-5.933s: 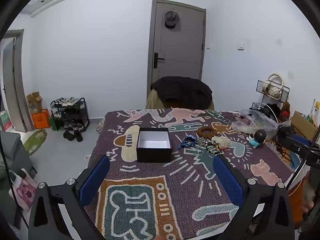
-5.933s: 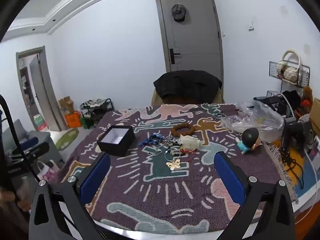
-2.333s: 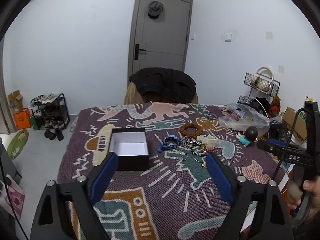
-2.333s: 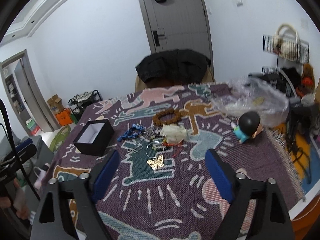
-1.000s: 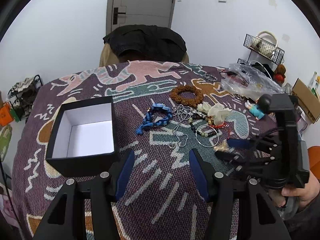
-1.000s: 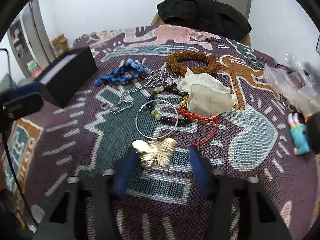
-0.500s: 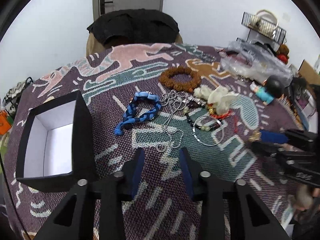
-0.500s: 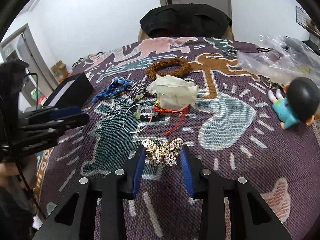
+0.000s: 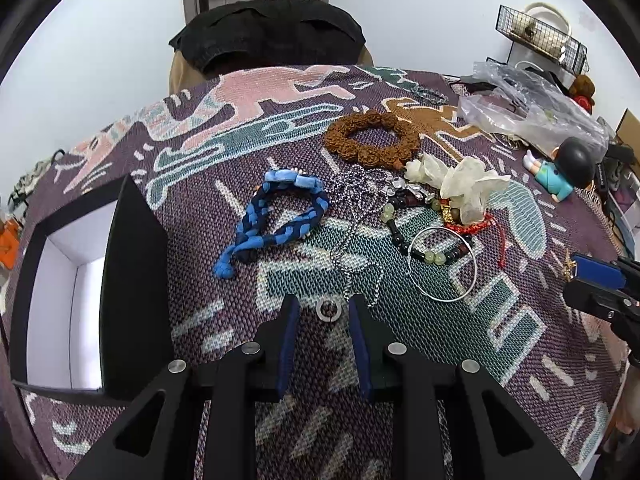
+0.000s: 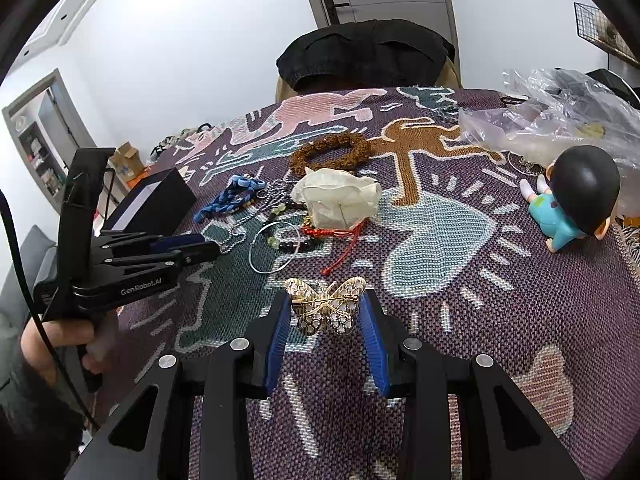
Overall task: Organize jewelry
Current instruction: 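Grasp the small silver ring with the left tool while the right tool holds the butterfly brooch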
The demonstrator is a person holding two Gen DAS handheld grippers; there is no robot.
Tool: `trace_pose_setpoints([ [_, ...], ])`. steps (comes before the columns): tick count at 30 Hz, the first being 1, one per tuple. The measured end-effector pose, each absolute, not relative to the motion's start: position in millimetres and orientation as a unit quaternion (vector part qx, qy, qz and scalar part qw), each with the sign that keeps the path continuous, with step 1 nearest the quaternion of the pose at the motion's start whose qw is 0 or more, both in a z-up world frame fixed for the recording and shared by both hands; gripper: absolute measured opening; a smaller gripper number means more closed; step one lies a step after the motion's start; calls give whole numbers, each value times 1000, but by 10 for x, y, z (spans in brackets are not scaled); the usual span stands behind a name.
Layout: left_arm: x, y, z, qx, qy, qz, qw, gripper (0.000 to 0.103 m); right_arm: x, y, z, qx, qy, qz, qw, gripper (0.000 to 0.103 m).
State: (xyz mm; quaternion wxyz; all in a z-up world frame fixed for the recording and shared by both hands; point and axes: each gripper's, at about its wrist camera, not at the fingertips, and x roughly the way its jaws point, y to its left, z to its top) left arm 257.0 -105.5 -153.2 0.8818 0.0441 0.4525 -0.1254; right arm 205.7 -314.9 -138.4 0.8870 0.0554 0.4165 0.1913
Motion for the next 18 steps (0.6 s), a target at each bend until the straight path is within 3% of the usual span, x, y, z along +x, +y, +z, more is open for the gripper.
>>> trace_pose_setpoints([
  [2, 2593, -1049, -1537, 45, 451, -119, 883, 13, 2058, -3185, -1398, 61, 418, 188, 887, 36],
  [18, 2325, -840, -1011, 33, 391, -99, 914, 13, 2001, -3081, -1134, 63, 391, 193, 898, 36],
])
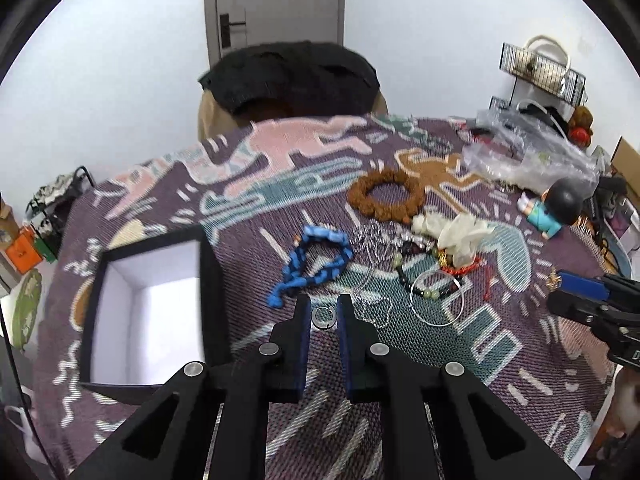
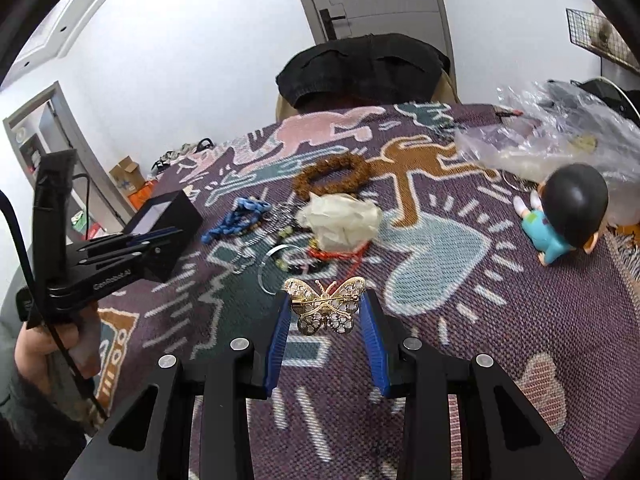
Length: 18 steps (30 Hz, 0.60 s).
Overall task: Organize jewelry
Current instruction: 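Grasp the small silver ring with the left tool while the right tool holds the butterfly brooch, then carry the ring into the black box and open the left tool while the right tool carries the brooch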
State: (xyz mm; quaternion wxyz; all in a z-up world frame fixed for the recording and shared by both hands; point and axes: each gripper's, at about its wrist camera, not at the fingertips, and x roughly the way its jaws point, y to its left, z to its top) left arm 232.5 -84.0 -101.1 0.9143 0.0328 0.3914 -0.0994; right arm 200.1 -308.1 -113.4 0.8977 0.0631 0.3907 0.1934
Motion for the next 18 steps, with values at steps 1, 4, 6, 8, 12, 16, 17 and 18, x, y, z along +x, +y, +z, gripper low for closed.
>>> trace_pose_setpoints([
  [1, 2302, -822, -970, 33, 386, -98, 917, 13, 1996, -3044, -1101, 60, 388, 195, 899, 36],
  [4, 2204, -733, -843, 30, 370, -90, 924, 13, 1974, -2963, -1024, 55, 381, 199, 901, 36],
  [6, 2145, -666, -783, 27, 362, -85, 928, 13, 1962, -2888, -969, 50, 376, 203, 903, 36],
  [8, 2091, -596, -729, 22, 355, -81, 931, 13, 1964, -2820, -929, 45, 372, 206, 904, 36],
  [12, 1993, -424, -646, 11, 343, -71, 937, 13, 1963, -2659, -844, 39, 366, 214, 905, 36],
  [16, 1918, -219, -601, -5, 335, -58, 940, 13, 1967, -2479, -764, 31, 359, 225, 905, 36],
  [17, 1904, -167, -596, -9, 334, -54, 941, 13, 1974, -2442, -750, 29, 359, 227, 905, 36],
  [18, 1896, -126, -593, -12, 333, -52, 941, 13, 1982, -2400, -736, 26, 358, 230, 905, 36],
])
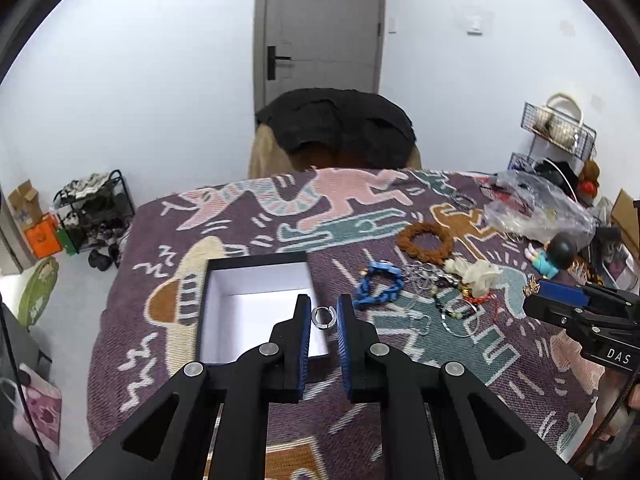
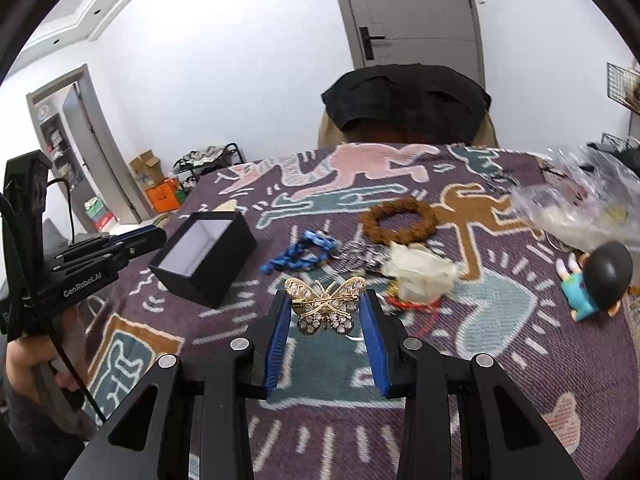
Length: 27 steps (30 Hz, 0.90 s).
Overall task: Organize jewelry
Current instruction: 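Carry the ring into the black box and open the left tool while the right tool carries the brooch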
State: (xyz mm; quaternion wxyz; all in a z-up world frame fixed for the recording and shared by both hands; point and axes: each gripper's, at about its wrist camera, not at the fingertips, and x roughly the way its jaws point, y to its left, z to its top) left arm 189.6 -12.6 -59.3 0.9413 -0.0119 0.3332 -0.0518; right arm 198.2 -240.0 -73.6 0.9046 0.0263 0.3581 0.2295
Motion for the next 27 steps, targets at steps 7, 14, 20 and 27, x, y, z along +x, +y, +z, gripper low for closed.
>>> trace_pose_setpoints([
  [7, 1875, 220, -607, -40, 333, -38, 941, 13, 2034, -2072, -656, 9, 354, 247, 902, 36],
  [14, 1964, 469, -668, -64, 343, -39, 936, 13, 2133, -1818, -621, 1, 353, 260, 899, 36],
  [20, 2116, 560, -790, -71, 362, -45, 929, 13, 2261, -1634, -630, 2, 355, 270, 895, 36],
  [27, 2377, 579, -961, -94, 390, -58, 914, 13, 2467, -1437, -691, 7, 364, 282, 887, 36],
])
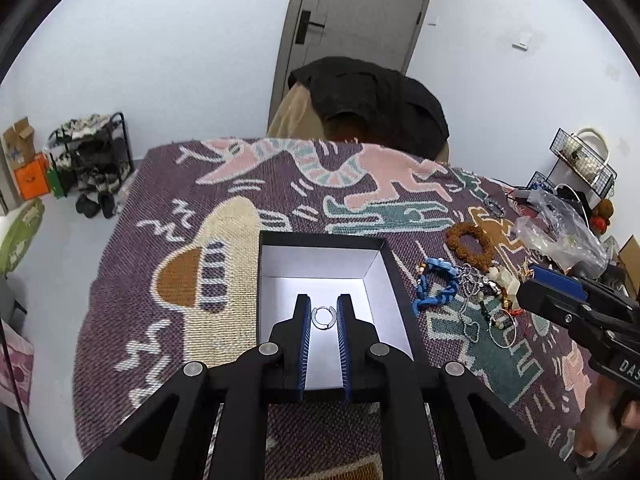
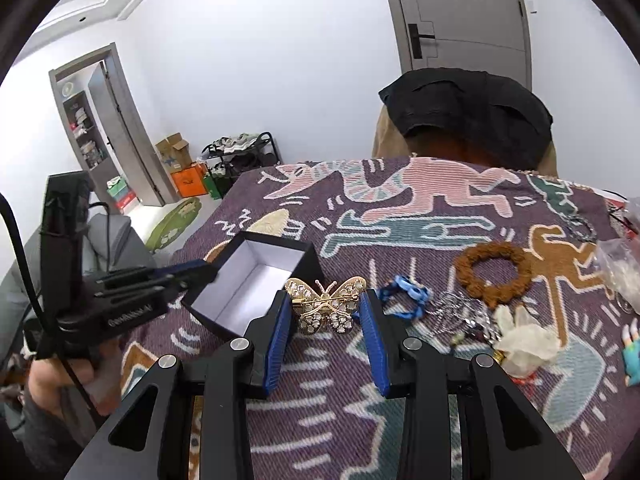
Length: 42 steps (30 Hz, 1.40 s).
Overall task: Organize jewelry
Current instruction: 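Carry the ring into the black box and open the left tool while the right tool carries the brooch, then lower the butterfly brooch into the black box and open the right tool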
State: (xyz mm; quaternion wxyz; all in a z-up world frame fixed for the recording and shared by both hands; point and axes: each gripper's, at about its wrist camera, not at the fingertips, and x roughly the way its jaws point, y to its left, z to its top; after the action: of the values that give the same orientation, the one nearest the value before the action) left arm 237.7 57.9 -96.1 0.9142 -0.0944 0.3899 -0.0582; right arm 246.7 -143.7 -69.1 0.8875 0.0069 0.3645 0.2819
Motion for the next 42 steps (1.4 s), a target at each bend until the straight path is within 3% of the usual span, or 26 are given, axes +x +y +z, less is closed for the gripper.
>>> trace_pose_setpoints([
  [9, 2535, 744, -1069, -162, 428, -54, 887, 16, 2658, -1266, -777, 5, 388, 296, 873, 36],
  [10, 2523, 775, -1061, -168, 428, -54, 886, 20, 2671, -1241, -780, 3, 389, 297, 872, 36],
  [11, 2513, 796, -1050, -172, 427, -54, 886, 35, 2681, -1210, -783, 1, 389, 299, 871, 36],
  [13, 2454, 863, -1005, -187, 415, -63, 888, 53, 2703, -1140, -796, -5, 392, 304, 868, 36],
  [17, 2338, 971, -890, -190, 393, -51, 898, 69, 2707, -972, -802, -23, 393, 317, 863, 36],
  [42, 1599, 2030, -834, -259, 345, 60, 900, 70, 2604, -130, -1011, -128, 419, 338, 833, 38],
])
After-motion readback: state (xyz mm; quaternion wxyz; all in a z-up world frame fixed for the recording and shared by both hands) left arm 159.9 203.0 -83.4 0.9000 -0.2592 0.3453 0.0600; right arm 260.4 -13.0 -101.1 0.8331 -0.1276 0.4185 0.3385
